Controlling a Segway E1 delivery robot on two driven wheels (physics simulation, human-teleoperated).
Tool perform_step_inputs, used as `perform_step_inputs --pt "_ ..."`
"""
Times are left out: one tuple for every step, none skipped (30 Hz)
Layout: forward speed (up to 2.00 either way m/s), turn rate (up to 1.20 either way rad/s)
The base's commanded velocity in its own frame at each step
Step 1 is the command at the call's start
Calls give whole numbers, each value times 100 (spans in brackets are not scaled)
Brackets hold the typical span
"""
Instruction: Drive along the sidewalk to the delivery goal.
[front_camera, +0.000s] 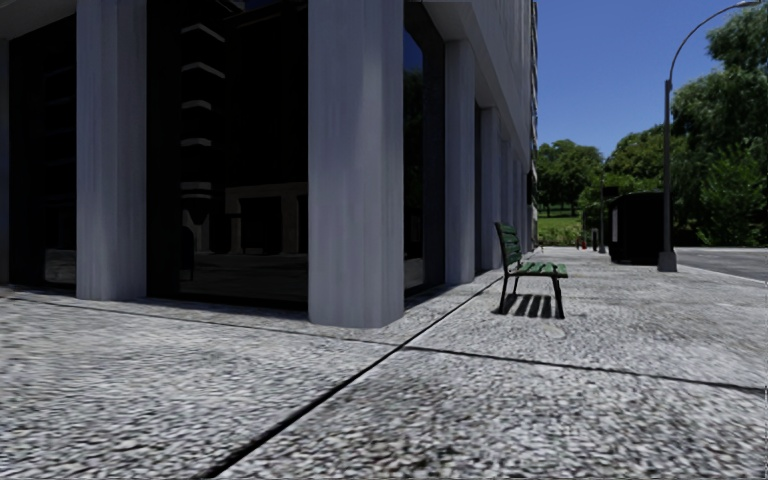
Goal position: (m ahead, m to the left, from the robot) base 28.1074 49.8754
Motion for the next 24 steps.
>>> perform_step_inputs --pt "115 82" --pt "115 83" --pt "115 84" --pt "115 84" --pt "115 85" --pt "115 86" --pt "115 87" --pt "115 88" --pt "115 88" --pt "115 88" --pt "115 88" --pt "115 88" --pt "115 88" --pt "115 88" --pt "115 88" --pt "115 89" --pt "115 89" --pt "115 89" --pt "115 89" --pt "115 89" --pt "115 89" --pt "115 89" --pt "115 89" --pt "115 89"
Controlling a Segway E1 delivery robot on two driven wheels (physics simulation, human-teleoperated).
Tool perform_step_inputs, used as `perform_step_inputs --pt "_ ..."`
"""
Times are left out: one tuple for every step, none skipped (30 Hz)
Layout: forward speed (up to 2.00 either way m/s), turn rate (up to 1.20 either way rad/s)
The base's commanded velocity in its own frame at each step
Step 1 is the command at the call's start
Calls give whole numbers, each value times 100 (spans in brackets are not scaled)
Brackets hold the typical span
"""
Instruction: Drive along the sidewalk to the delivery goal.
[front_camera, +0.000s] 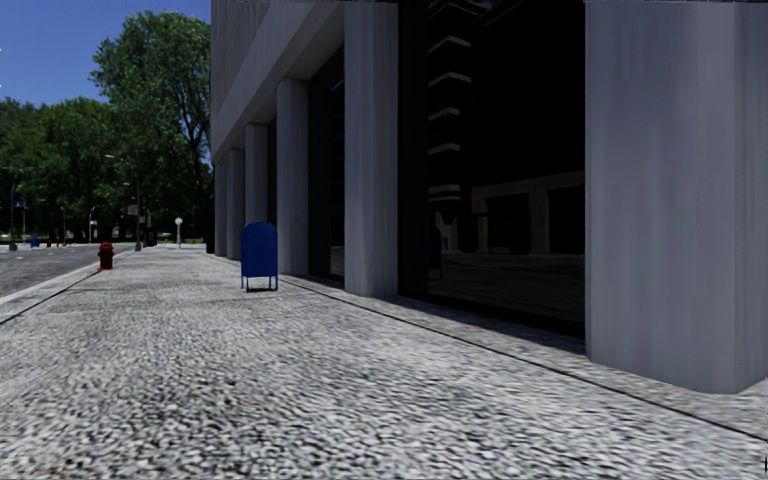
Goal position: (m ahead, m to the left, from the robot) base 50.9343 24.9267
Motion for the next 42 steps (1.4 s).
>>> perform_step_inputs --pt "115 89" --pt "115 89" --pt "115 89" --pt "115 89" --pt "115 89" --pt "115 89" --pt "115 89" --pt "115 89" --pt "115 89" --pt "115 89" --pt "115 89" --pt "115 89" --pt "115 89" --pt "115 89" --pt "115 86" --pt "115 70" --pt "115 23" --pt "115 0" --pt "115 0" --pt "115 0" --pt "115 0" --pt "115 0" --pt "115 0" --pt "115 0" --pt "115 0" --pt "115 0" --pt "115 0" --pt "115 0" --pt "115 0" --pt "115 0" --pt "199 0" --pt "199 0" --pt "200 0" --pt "200 0" --pt "200 0" --pt "200 0" --pt "200 0" --pt "200 0" --pt "200 0" --pt "200 0" --pt "200 0" --pt "200 0"
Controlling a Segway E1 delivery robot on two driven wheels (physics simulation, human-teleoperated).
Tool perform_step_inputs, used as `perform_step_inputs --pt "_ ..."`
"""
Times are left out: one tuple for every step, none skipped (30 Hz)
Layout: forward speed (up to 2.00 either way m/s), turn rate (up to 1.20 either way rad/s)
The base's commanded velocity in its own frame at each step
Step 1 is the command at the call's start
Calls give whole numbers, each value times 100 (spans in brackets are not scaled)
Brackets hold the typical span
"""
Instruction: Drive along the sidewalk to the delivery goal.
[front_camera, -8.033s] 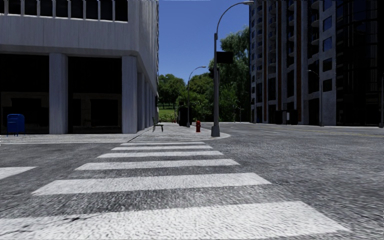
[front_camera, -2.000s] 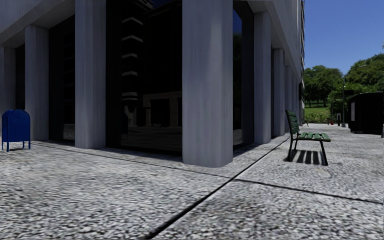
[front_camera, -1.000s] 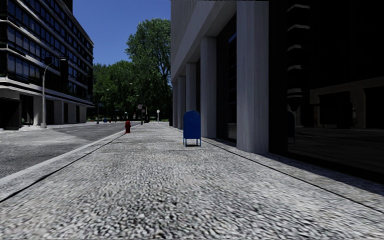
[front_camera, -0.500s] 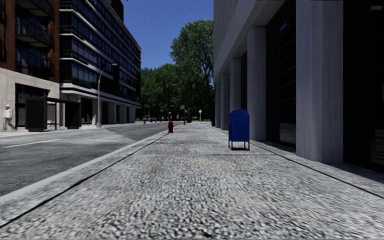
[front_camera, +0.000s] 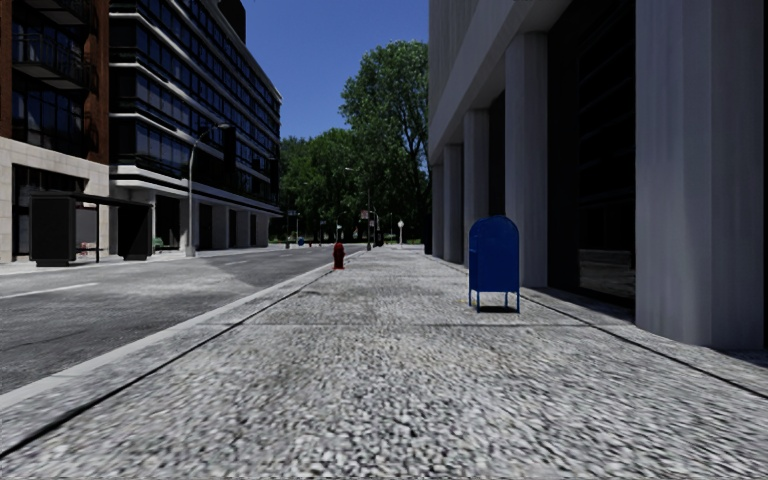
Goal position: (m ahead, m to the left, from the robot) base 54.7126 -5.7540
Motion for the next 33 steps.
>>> perform_step_inputs --pt "200 0" --pt "200 0" --pt "200 0" --pt "200 0" --pt "200 0" --pt "200 0" --pt "200 0" --pt "200 0" --pt "200 0" --pt "200 0" --pt "200 0" --pt "200 0" --pt "200 0" --pt "200 0" --pt "200 0" --pt "200 0" --pt "200 0" --pt "200 0" --pt "200 0" --pt "200 0" --pt "200 0" --pt "200 0" --pt "200 0" --pt "200 0" --pt "200 0" --pt "200 0" --pt "200 0" --pt "200 0" --pt "200 0" --pt "200 0" --pt "200 0" --pt "200 0" --pt "200 0"
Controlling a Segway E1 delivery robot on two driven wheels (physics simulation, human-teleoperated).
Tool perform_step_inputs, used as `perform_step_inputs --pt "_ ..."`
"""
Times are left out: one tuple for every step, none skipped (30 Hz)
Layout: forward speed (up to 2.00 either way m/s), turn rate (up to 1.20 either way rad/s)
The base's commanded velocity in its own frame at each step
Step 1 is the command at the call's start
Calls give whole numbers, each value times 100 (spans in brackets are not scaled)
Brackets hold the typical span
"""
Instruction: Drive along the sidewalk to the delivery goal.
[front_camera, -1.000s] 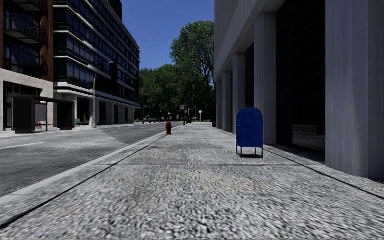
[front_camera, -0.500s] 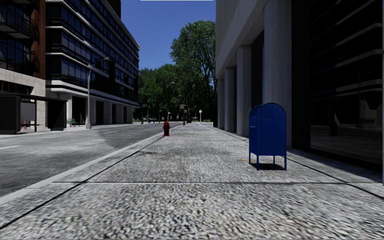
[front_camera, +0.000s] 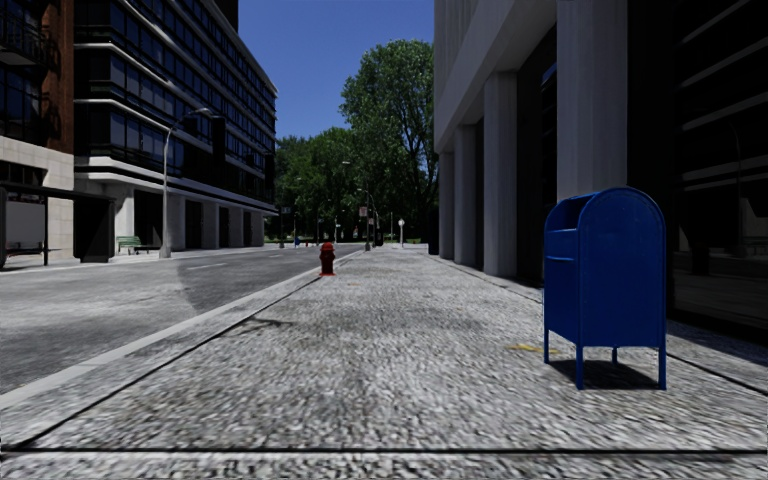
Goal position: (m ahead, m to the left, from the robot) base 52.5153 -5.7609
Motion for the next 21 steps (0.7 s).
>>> perform_step_inputs --pt "200 0" --pt "200 0" --pt "200 0" --pt "200 0" --pt "200 0" --pt "200 0" --pt "200 -13" --pt "200 -31" --pt "200 -37" --pt "200 0" --pt "200 0" --pt "200 0" --pt "200 0" --pt "200 0" --pt "200 0" --pt "200 0" --pt "200 0" --pt "200 0" --pt "200 0" --pt "200 0" --pt "200 0"
